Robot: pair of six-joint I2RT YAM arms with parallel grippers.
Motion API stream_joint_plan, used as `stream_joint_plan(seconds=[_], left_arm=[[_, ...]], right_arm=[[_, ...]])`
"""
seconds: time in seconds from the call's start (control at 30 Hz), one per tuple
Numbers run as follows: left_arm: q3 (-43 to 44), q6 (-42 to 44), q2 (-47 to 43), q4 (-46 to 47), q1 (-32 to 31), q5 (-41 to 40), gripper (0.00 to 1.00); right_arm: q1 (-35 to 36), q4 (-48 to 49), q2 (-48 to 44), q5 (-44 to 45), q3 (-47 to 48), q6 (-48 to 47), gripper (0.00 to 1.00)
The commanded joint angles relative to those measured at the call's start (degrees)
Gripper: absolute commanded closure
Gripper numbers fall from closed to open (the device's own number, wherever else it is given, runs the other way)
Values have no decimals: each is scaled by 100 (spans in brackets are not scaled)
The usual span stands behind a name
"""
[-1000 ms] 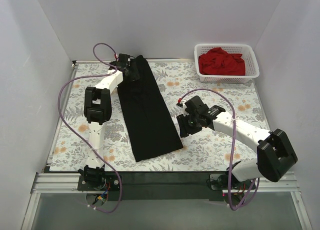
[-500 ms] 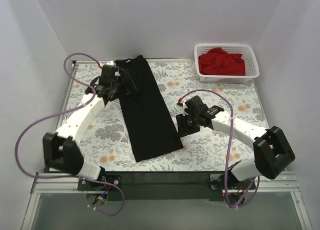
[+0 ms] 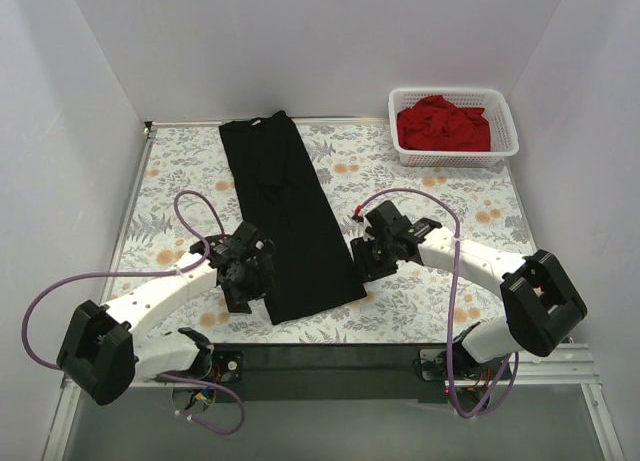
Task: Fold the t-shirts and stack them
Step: Fold the tshirt
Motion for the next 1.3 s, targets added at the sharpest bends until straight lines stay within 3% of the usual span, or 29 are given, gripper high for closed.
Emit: stream_joint_plan(seconds=[0.0, 0.2, 0.57, 0.93, 1.27], left_arm=[[16, -566, 122, -121, -393, 148, 31], [209, -733, 721, -174, -938, -89, 33], [271, -620, 1513, 2, -1203, -194, 44], [341, -566, 1417, 20, -1203, -177, 49], [588, -743, 1134, -201, -1203, -318, 43]], right_arm=[[137, 125, 82, 15, -72, 166, 56], [181, 125, 170, 50, -90, 210, 57], [225, 152, 389, 42, -98, 245, 58], [233, 187, 723, -11, -169, 236, 59], [260, 178, 917, -108, -125, 201, 67]])
